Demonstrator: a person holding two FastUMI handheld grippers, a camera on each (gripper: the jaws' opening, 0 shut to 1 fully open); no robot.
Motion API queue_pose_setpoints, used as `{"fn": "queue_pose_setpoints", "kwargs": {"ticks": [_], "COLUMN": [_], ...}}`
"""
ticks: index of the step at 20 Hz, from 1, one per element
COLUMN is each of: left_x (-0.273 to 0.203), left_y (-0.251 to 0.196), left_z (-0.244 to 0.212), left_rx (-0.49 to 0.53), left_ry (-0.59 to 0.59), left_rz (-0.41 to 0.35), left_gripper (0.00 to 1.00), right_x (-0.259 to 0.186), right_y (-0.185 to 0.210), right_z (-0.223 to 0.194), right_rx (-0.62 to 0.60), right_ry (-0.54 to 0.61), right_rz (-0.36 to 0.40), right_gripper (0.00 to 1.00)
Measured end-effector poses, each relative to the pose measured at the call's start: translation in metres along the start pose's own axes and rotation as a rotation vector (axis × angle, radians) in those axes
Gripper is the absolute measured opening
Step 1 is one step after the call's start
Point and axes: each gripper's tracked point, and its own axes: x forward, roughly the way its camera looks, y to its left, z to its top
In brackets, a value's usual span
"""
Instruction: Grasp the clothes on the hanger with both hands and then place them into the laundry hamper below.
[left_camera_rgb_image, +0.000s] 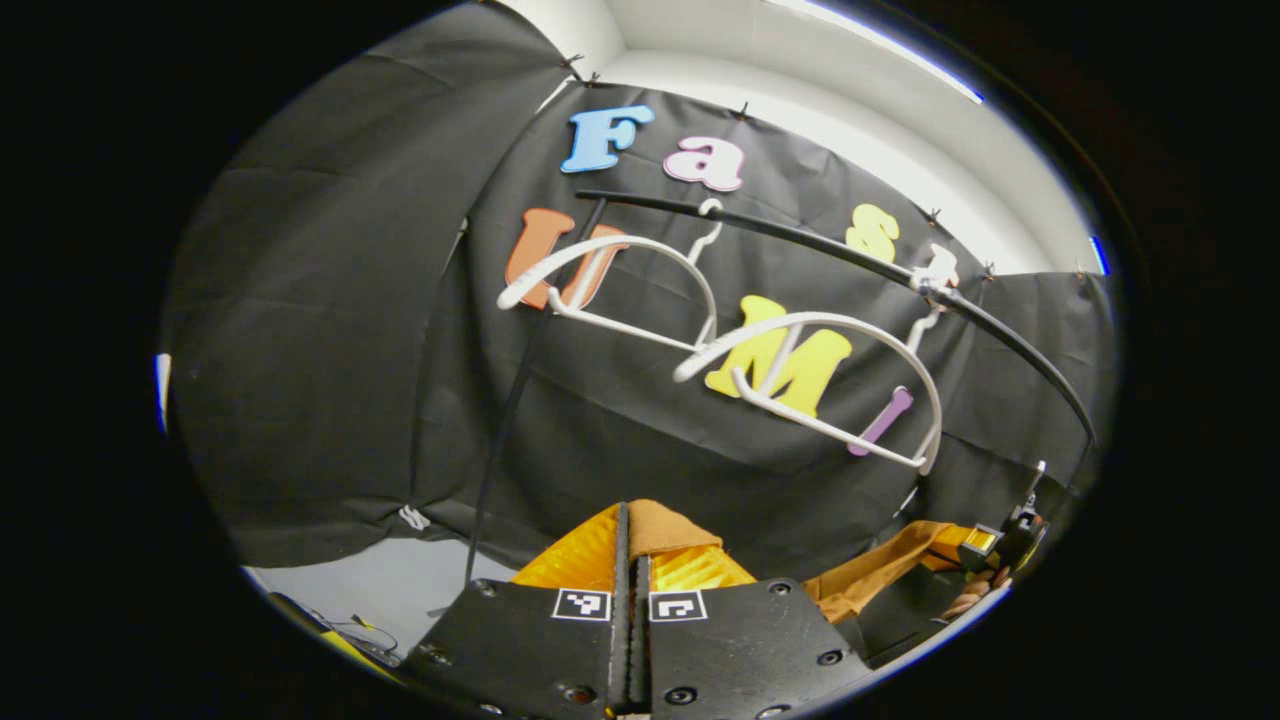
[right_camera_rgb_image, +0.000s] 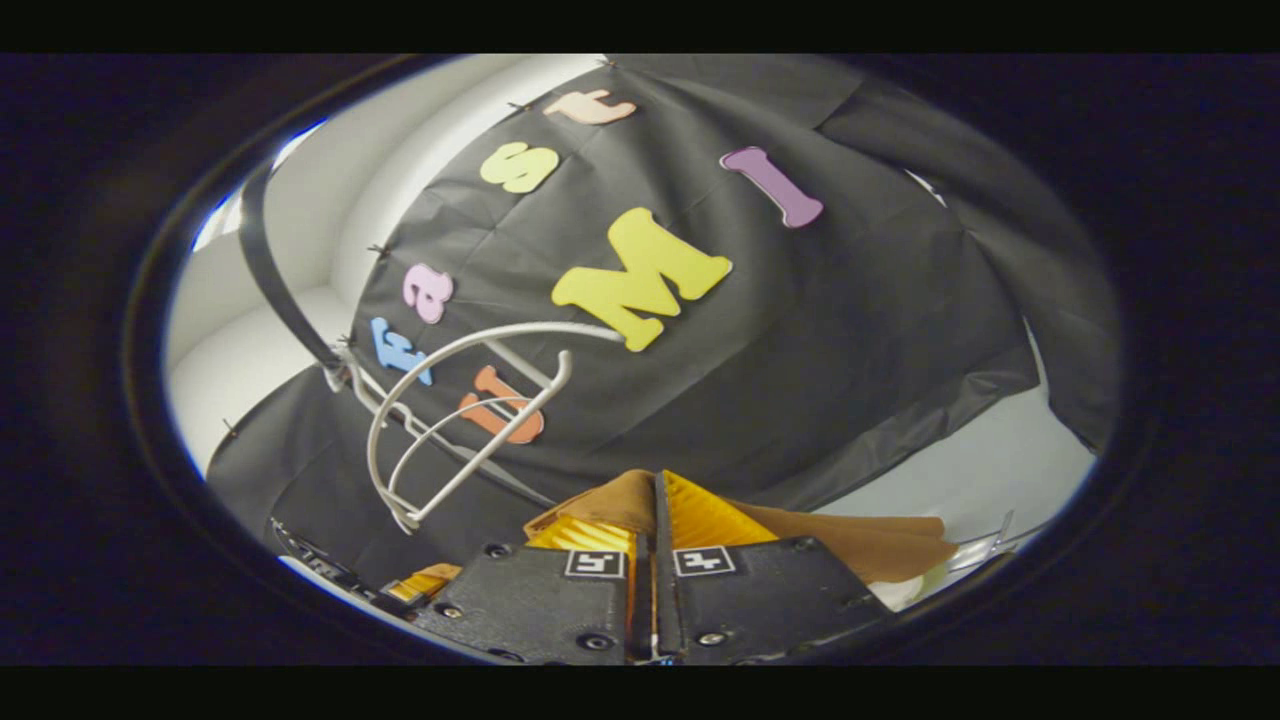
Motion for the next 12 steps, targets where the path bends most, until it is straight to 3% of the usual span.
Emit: {"fn": "queue_pose_setpoints", "kwargs": {"ticks": [1, 4, 5, 10, 11, 12], "left_x": [-0.004, -0.014, -0.016, -0.027, -0.028, -0.03], "left_y": [-0.008, -0.035, -0.045, -0.09, -0.1, -0.109], "left_z": [-0.001, -0.003, -0.005, -0.01, -0.01, -0.012], "left_rx": [0.005, 0.025, 0.036, 0.09, 0.097, 0.1], "left_ry": [0.002, 0.005, 0.011, 0.031, 0.038, 0.039], "left_rz": [-0.02, -0.081, -0.104, -0.207, -0.23, -0.251], "left_gripper": [0.0, 0.0, 0.0, 0.0, 0.0, 0.0], "right_x": [-0.002, -0.008, -0.011, -0.016, -0.016, -0.016], "right_y": [0.007, 0.024, 0.029, 0.065, 0.071, 0.078], "right_z": [-0.005, -0.026, -0.031, -0.062, -0.067, -0.073], "right_rx": [-0.005, -0.032, -0.042, -0.097, -0.105, -0.112], "right_ry": [0.014, 0.069, 0.078, 0.163, 0.172, 0.188], "right_rz": [0.018, 0.061, 0.072, 0.15, 0.161, 0.179], "right_gripper": [0.0, 0.05, 0.0, 0.0, 0.05, 0.0]}}
